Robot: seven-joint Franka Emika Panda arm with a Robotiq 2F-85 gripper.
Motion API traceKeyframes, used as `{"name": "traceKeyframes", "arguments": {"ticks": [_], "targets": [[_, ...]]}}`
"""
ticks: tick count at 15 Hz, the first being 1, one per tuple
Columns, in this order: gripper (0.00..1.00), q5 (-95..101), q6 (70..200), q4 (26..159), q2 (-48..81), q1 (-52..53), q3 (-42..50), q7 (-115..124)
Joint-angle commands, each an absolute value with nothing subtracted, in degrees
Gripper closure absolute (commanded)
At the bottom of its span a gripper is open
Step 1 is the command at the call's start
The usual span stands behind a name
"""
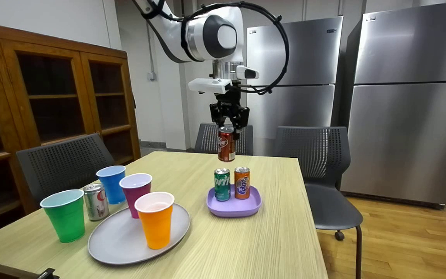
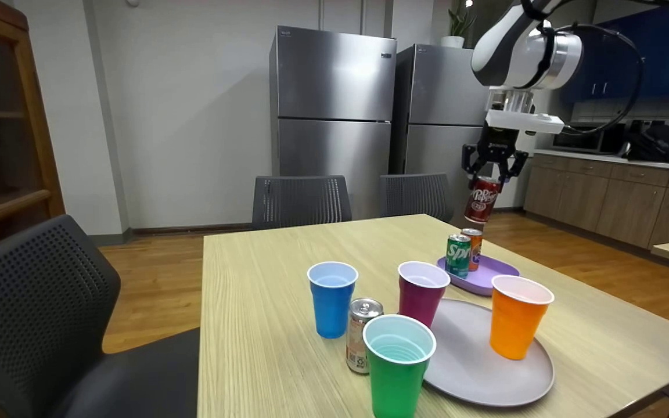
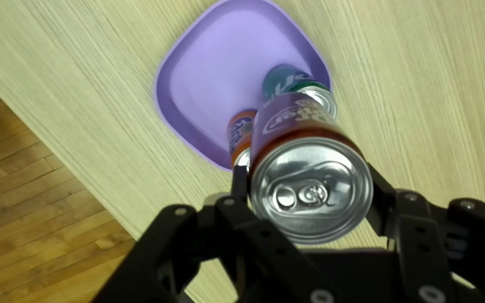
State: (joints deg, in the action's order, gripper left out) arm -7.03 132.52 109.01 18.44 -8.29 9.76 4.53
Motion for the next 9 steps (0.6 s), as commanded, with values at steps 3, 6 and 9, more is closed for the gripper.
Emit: {"name": "traceKeyframes", "arguments": {"ticks": [3, 6, 9], "targets": [[0.61, -2.9, 133.4, 114.6, 15.3, -8.8, 11.9, 6.8], [0.61, -1.6, 135.2, 116.1, 16.2, -8.6, 12.8, 8.1], [0.61, -0.6, 139.0, 117.8, 17.2, -8.4, 13.3, 10.4]]}}
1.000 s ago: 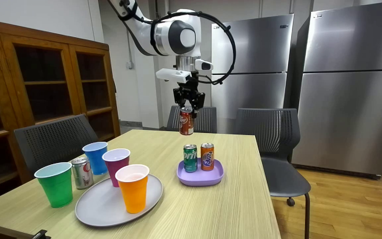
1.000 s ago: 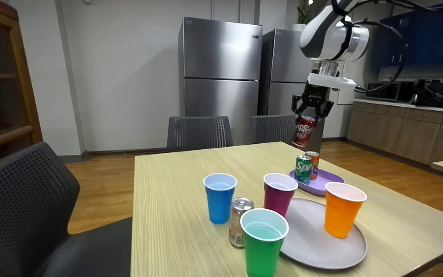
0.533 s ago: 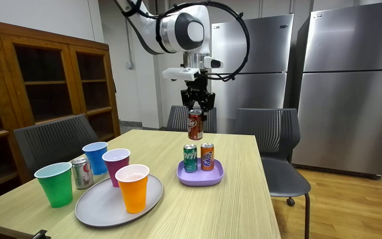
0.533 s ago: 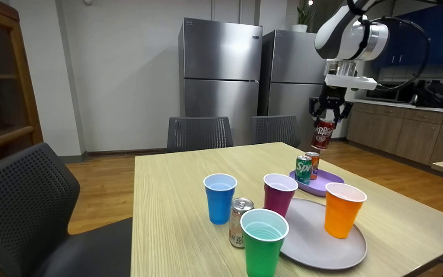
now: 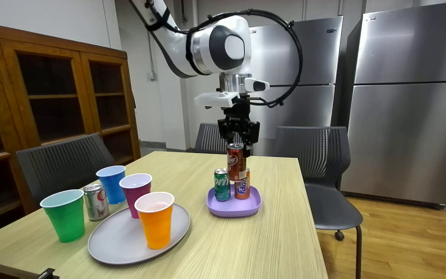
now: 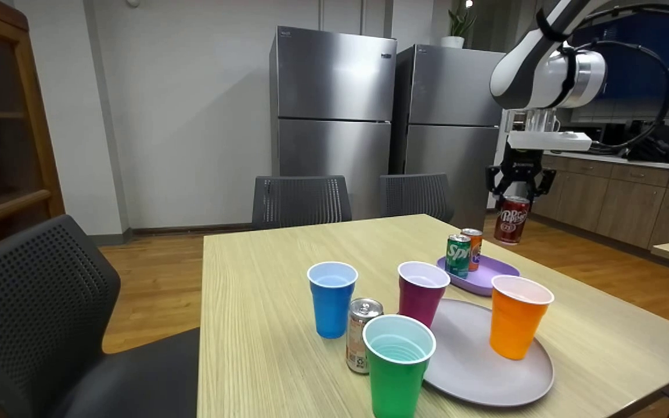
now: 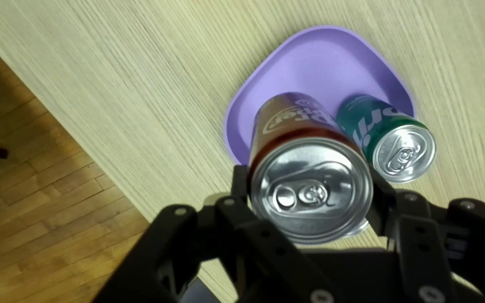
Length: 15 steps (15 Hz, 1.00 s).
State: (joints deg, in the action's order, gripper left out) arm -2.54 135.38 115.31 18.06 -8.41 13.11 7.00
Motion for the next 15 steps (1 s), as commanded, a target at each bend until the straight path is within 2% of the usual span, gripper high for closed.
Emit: {"name": "traceKeyframes", "arguments": {"ticks": [1, 15], "targets": [[0.61, -0.3, 140.5, 118.3, 17.7, -8.3, 13.5, 11.3], [0.61, -2.5, 148.9, 117.2, 26.0, -8.5, 13.4, 15.1]]}}
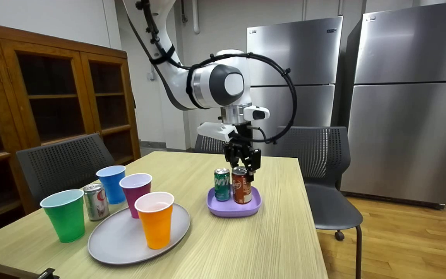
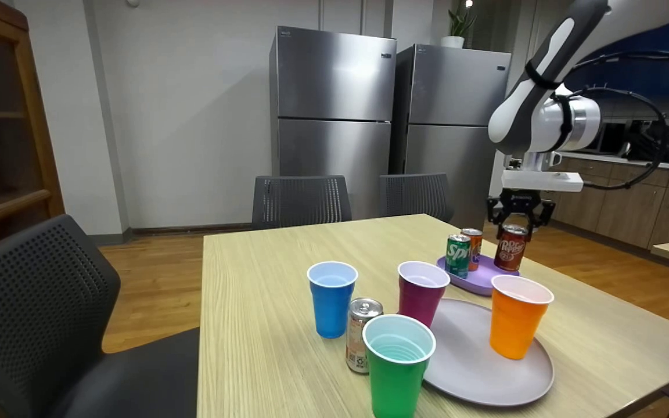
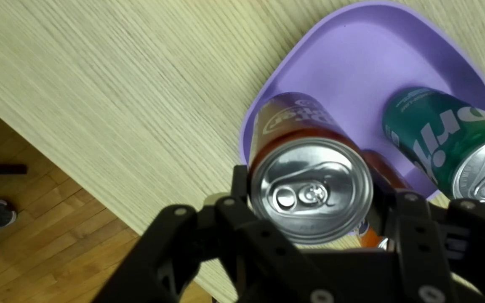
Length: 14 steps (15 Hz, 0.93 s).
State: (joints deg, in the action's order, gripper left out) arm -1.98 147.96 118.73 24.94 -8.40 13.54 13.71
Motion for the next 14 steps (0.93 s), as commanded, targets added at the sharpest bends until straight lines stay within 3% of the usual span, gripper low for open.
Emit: {"name": "traceKeyframes", "arguments": {"ticks": [1, 14], "targets": [[0.61, -2.6, 149.1, 116.8, 26.5, -8.5, 13.4, 15.2], [0.61, -4.6, 149.3, 112.6, 31.2, -8.6, 12.8, 15.5]]}}
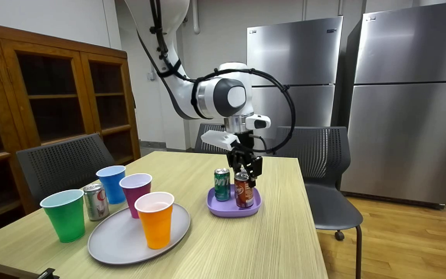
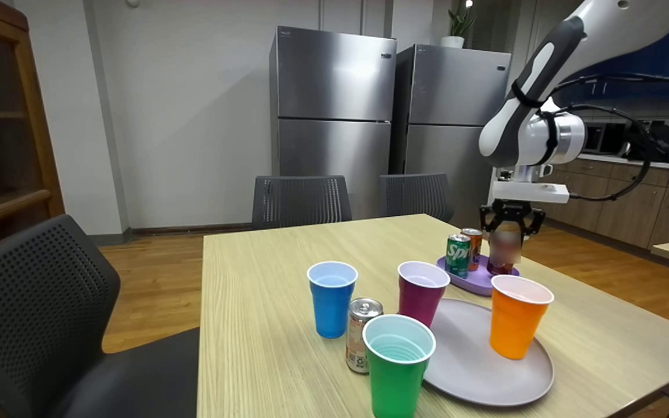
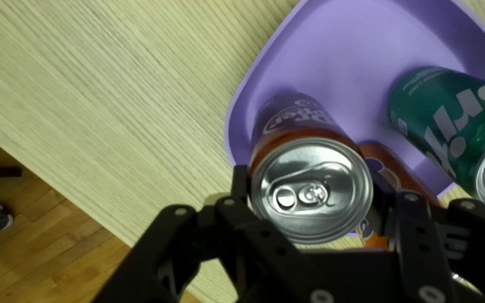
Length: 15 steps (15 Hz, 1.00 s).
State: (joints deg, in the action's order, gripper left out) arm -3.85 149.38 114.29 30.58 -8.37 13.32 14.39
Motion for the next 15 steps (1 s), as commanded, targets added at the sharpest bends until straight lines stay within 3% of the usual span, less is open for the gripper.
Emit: {"name": "traceKeyframes", "arguments": {"ticks": [1, 2, 3, 4, 5, 7, 15], "targets": [[0.61, -4.6, 149.2, 112.5, 31.3, -8.6, 12.8, 15.4], [0.61, -4.6, 149.1, 112.4, 31.4, -8.6, 12.8, 15.4], [0.52, -4.6, 149.0, 112.3, 31.4, -8.6, 12.8, 15.4], [0.2, -4.6, 149.0, 112.3, 31.4, -8.5, 12.9, 15.5], [0.1, -4.6, 149.1, 112.3, 31.4, -8.5, 12.9, 15.4], [0.0, -4.6, 149.2, 112.2, 31.2, -8.5, 12.9, 15.5], [0.0, -4.7, 149.4, 112.9, 28.7, -8.5, 12.4, 14.4]]}}
